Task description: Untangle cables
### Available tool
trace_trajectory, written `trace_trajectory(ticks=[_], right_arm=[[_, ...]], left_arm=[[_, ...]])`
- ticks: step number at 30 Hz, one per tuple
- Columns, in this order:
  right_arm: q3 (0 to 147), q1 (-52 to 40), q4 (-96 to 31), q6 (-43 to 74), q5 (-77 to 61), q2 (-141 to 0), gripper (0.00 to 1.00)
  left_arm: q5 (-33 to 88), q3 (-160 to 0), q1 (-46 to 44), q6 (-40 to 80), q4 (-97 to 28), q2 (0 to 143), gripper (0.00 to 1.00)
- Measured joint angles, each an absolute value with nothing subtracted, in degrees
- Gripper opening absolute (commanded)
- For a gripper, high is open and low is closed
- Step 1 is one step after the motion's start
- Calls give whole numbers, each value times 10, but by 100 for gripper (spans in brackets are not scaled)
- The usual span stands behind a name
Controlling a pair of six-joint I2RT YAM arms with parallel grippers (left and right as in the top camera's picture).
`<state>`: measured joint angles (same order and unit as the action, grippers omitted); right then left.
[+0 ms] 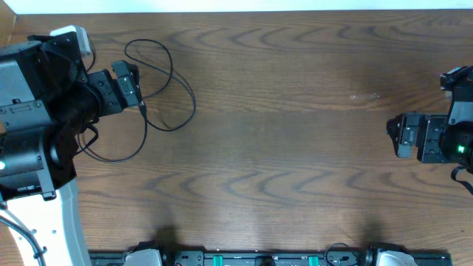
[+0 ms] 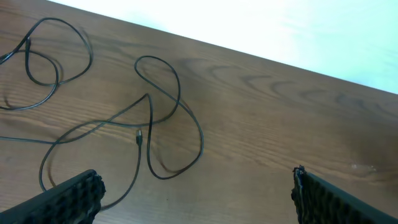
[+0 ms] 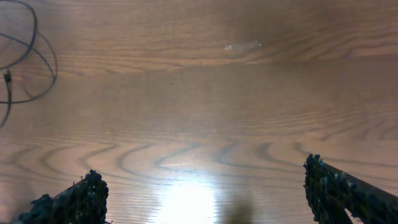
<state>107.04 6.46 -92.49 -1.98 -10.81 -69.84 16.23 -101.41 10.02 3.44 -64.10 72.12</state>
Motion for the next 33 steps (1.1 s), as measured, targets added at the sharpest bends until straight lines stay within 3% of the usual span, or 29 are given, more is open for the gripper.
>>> trace_trajectory(ticks=[4,10,25,33], right_arm=[[1068,65,-889,-24,-105,-698,99],[1005,64,-731,-34,-104,-670,99],[480,46,-172,-84,-137,-396,99],[232,29,4,-86,-151,-255,99]], left_arm=[[162,-1014,100,34,-641,721,98],[162,-1014,100,34,-641,721,98],[162,-1014,100,34,-641,721,98],[162,-1014,100,34,-641,721,98]])
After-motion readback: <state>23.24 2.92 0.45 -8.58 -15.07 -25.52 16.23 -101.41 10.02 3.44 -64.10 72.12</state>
